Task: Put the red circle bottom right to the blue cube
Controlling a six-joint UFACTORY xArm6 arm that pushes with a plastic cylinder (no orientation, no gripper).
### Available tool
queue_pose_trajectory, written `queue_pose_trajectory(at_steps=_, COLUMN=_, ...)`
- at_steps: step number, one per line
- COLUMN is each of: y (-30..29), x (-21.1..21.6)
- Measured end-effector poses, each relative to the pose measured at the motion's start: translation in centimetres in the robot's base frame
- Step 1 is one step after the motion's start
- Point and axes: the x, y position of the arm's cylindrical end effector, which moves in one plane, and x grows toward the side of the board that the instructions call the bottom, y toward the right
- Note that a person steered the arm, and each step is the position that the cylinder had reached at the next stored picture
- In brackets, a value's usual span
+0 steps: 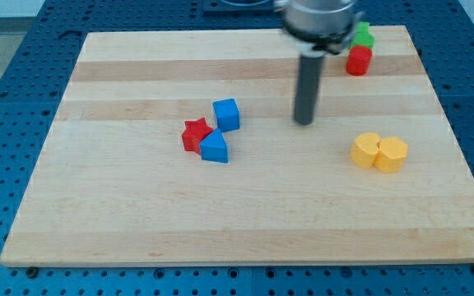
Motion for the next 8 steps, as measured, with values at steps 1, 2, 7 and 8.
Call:
queue_pose_trajectory(at_steps=1, y=8.5, x=-2.5)
queue_pose_trajectory(at_steps=2, y=13.1, x=-6.9)
queue_pose_trajectory(at_steps=7, y=-3.1, x=-10.9)
queue_pose_trajectory(at_steps=8, y=-5.9, x=-11.2)
